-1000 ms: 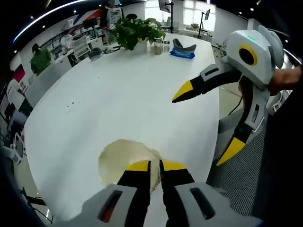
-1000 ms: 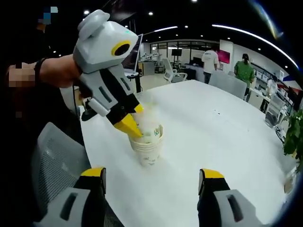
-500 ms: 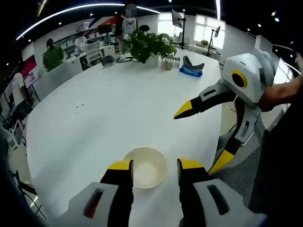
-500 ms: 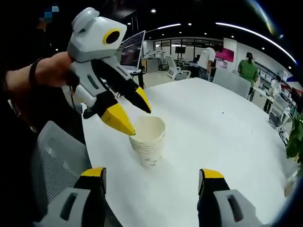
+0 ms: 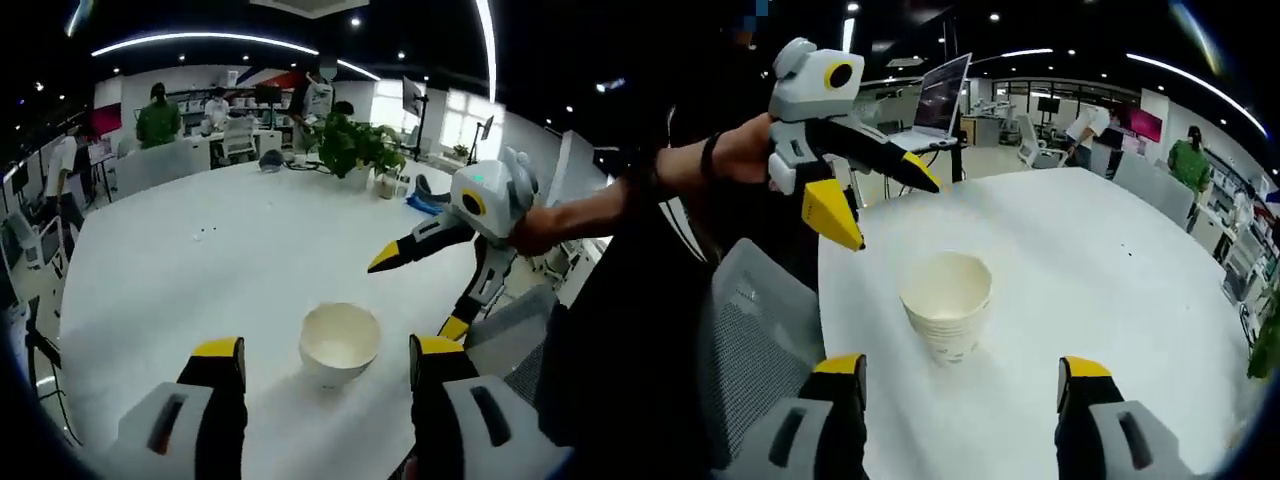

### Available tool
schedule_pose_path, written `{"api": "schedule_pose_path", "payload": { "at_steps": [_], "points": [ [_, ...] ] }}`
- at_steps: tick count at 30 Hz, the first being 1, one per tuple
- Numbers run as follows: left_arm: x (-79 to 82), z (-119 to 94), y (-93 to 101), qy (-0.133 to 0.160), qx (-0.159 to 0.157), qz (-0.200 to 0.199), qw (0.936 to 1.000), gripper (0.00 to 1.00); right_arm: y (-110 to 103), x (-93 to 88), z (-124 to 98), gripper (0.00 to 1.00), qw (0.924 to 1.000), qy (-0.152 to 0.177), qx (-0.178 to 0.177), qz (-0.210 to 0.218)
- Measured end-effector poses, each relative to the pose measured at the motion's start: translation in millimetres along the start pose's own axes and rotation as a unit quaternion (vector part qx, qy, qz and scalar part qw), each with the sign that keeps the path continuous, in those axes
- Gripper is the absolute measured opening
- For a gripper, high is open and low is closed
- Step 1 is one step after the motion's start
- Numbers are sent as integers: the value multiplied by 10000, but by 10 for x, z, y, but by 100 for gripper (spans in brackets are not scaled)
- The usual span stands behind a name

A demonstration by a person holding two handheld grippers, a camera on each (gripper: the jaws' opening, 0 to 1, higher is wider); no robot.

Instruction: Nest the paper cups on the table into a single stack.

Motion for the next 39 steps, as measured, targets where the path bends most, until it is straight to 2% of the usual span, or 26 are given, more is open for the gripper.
{"api": "schedule_pose_path", "payload": {
  "at_steps": [2,5,7,16,19,23,27,31,33,34,39],
  "points": [
    [-88,22,-3,-94,-41,93,9999,67,33,-25,70,78,9997,-182,23,-182],
    [-261,140,27,-402,-202,327,9985,66,49,-24,162,75,9995,-211,90,-210],
    [-320,228,48,-499,-271,395,9976,65,65,-26,231,74,9991,-275,147,-294],
    [-446,520,65,-788,-571,832,9918,58,26,22,440,68,9932,-587,286,-966],
    [-493,594,18,-917,-645,1039,9882,55,23,35,477,66,9922,-620,382,-1016],
    [-470,624,20,-932,-717,1152,9864,51,14,49,513,61,9891,-686,407,-1234],
    [-484,696,40,-1017,-810,1327,9826,48,40,69,552,55,9886,-684,427,-1271],
    [-477,752,52,-1047,-893,1322,9816,46,3,107,545,50,9879,-675,450,-1324],
    [-484,798,34,-1071,-894,1335,9812,41,2,141,558,42,9883,-608,517,-1303],
    [-483,796,55,-1094,-898,1334,9809,35,3,157,572,40,9881,-584,565,-1305],
    [-442,805,41,-1046,-914,1340,9812,32,21,178,580,38,9866,-692,560,-1371]
  ]
}}
Point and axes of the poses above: the point that each gripper's makers call its tool centre point, and the gripper's own axes: z roughly forward along the fingers, y roughly to its right, x roughly out of its top, the point moved 6 cm from there along -z, roughly backward along the fingers, and after that the axes turned 8 degrees about z, right-handed, at the moved point
